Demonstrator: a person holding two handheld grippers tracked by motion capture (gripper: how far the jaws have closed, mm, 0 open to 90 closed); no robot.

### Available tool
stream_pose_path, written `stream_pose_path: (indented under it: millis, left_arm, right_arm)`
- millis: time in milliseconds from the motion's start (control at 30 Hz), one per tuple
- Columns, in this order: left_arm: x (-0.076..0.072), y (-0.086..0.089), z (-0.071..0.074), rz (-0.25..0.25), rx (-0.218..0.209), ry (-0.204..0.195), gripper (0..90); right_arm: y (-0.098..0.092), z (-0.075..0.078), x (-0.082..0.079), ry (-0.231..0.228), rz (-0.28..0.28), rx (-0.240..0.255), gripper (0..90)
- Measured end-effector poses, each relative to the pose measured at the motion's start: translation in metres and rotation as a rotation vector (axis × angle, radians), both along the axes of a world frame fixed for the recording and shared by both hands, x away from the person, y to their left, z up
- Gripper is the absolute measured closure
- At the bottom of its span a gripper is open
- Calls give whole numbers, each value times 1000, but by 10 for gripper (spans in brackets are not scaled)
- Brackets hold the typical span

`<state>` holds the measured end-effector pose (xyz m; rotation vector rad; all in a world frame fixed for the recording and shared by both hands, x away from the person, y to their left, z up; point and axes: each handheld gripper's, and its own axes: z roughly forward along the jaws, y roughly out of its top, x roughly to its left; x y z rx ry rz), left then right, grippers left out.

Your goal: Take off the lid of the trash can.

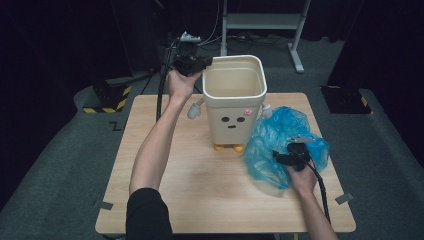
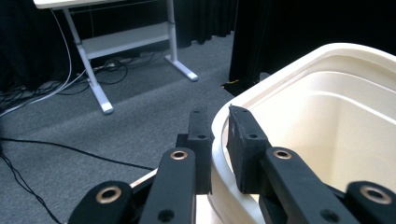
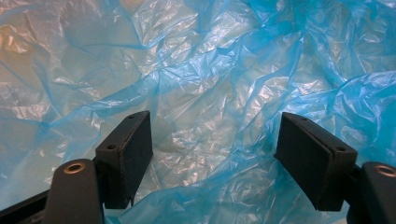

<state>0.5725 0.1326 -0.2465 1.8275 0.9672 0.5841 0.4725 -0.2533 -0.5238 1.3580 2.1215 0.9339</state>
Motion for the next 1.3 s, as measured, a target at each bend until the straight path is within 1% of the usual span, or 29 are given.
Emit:
stream_pose_path:
  millis: [267,333,433,533,667,767,833,900,967,1100,1133,1300]
  left_arm:
    - [-1,0,4,3,0,-13,799]
    - [-1,0,5,3,-8,-12,799]
    - [-2,1,7,1,-5,-16,800]
    - [-2,1,11,1,-14,-21,800]
    - [-3,1,13,-1,-1,-22,801]
    - [-3,1,15,-1,-11,-26,801]
    - [-3,2,16,-3,-10,-24,801]
    - [-4,3,17,0,-24,-25,804]
    - [-5,4,18,-1,-25,-26,805]
    - [-7,7,19,4,-14,-31,807]
    - [-7,7,20,5,-26,-31,807]
    - [-10,10,23,3,-17,-37,808]
  right_arm:
    - [0,0,0,0,-1,1,268]
    - [0,0,0,-1,0,-1,268]
    - [0,0,0,0,-1,0,268]
    - [0,0,0,-1,0,-1,268]
    - [0,0,0,-1,-1,0,268]
    - [0,0,0,-1,0,-1,268]
    - [0,0,0,-1,-1,0,268]
    - [0,0,0,-1,0,-1,268]
    - [0,0,0,-2,0,-1,268]
    - [0,0,0,-2,0,-1,268]
    - [0,0,0,-2,0,-1,267]
    - [0,0,0,-1,0,-1,268]
